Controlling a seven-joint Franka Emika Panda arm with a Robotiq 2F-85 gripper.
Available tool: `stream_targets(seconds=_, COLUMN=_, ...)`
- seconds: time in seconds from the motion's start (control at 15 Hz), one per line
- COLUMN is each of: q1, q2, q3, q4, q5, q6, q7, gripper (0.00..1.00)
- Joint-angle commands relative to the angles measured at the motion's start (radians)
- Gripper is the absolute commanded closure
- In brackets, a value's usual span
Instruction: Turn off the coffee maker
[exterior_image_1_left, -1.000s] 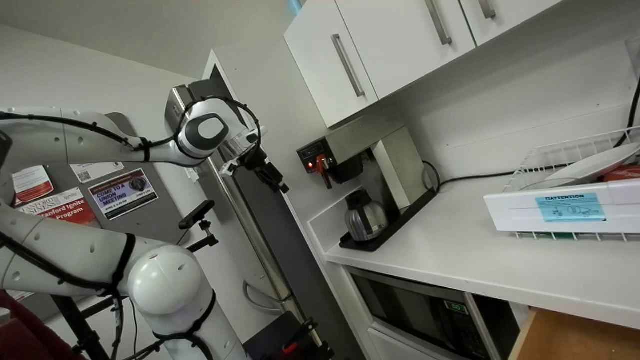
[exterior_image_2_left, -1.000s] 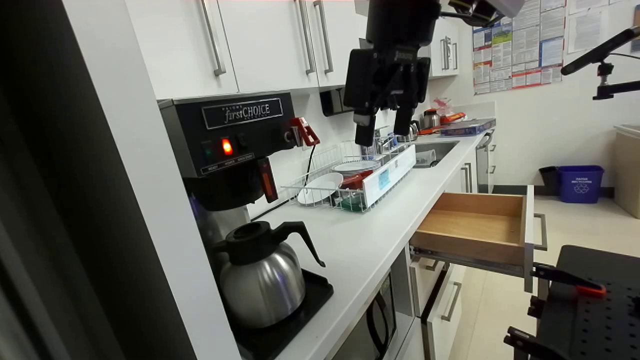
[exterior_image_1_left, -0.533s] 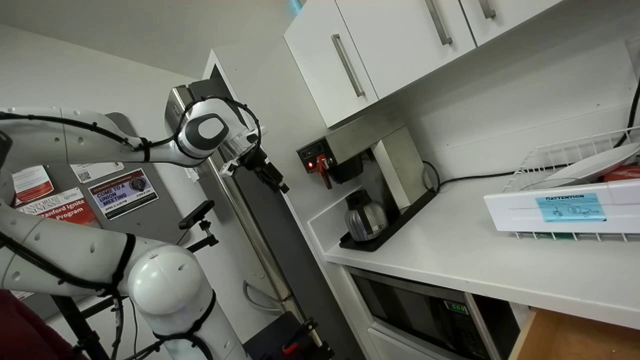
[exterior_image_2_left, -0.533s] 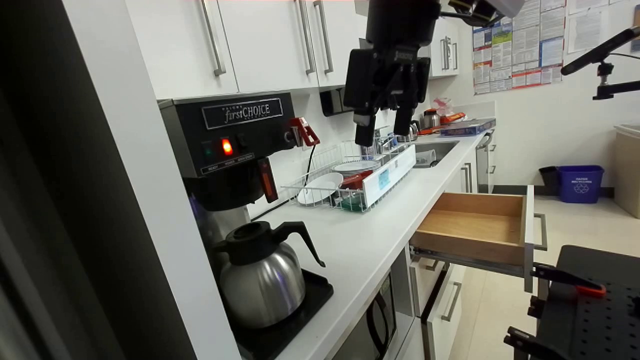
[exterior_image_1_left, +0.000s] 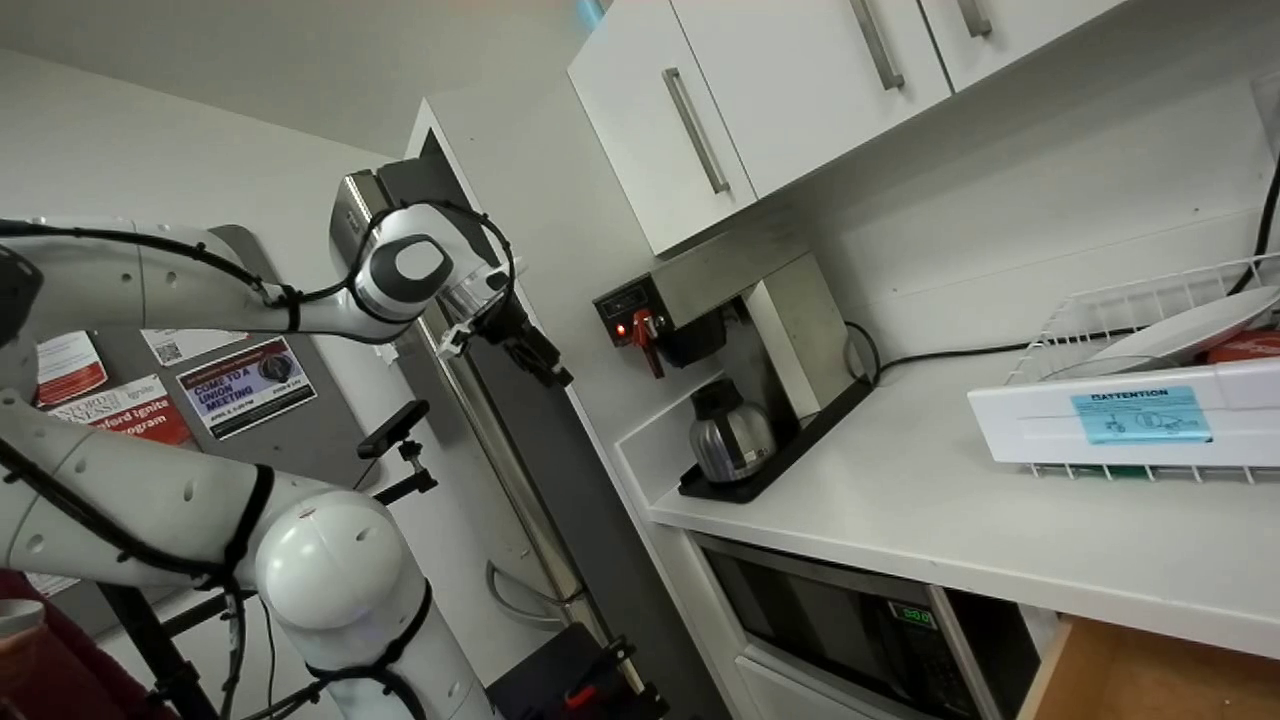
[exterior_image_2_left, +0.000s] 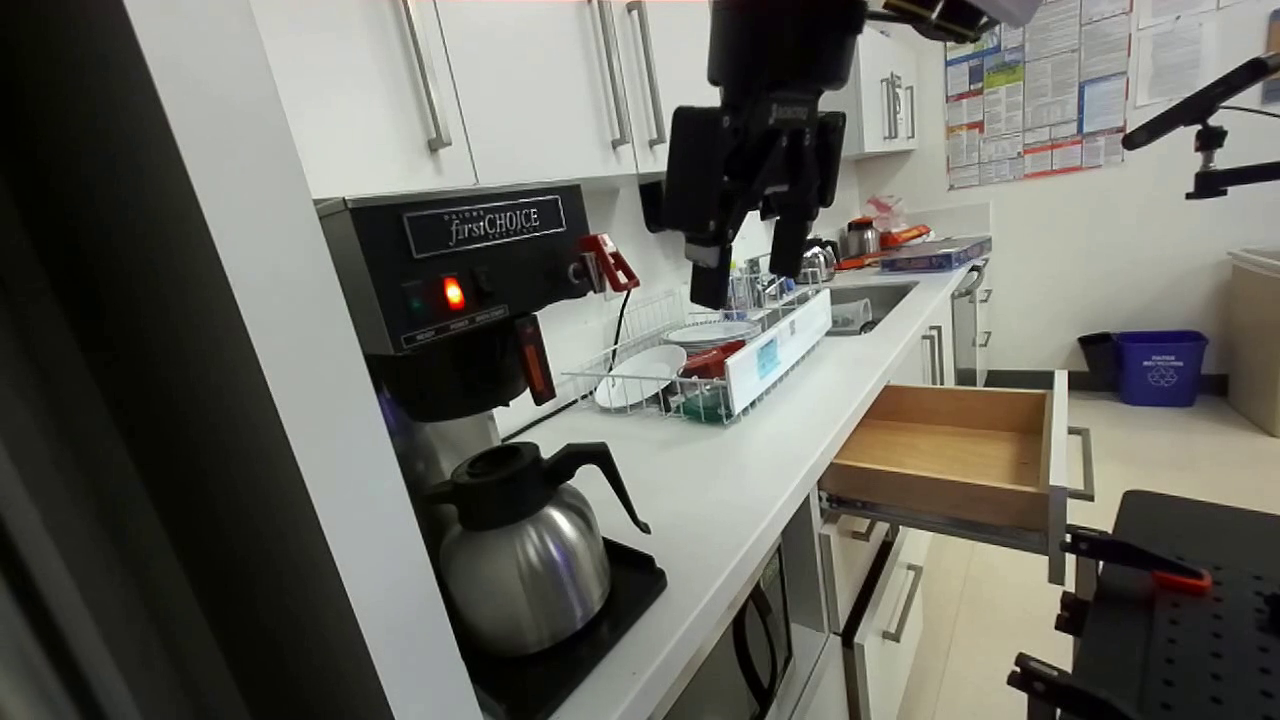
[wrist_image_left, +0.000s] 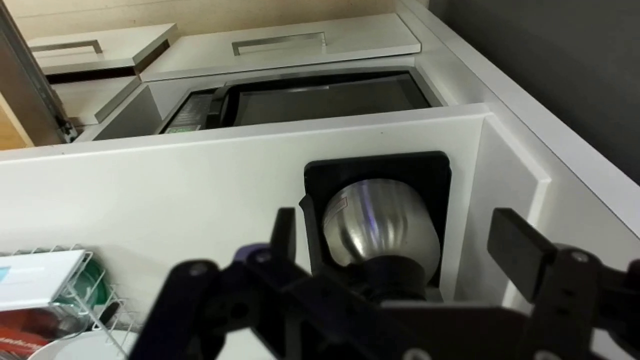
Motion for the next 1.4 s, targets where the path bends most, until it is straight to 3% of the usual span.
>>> stream_targets(seconds=0.0, q1=-0.040, q2=0.080, q3=0.085, q4=0.071, q5=-0.061, q6=0.049, q7=0.122, gripper=0.34)
stream_targets(seconds=0.27, q1=-0.083, q2=0.149, q3=0.135, q4=0.139, q5=-0.133, q6=0.102, q7=0.251, gripper=0.66)
stream_targets(seconds=0.53, q1=-0.094, q2=0.238, q3=0.144, q4=0.190, q5=-0.202, q6=0.182, q7=0.286, gripper=0.96)
stream_targets(seconds=0.67, q1=-0.097, q2=0.272, q3=0.145, q4=0.208, q5=-0.240, q6=0.223, q7=0.310, gripper=1.00)
stream_targets(seconds=1.33, q1=-0.096, q2=0.406, q3=0.141, q4=0.282, q5=-0.370, q6=0.368, q7=0.434, gripper=1.00)
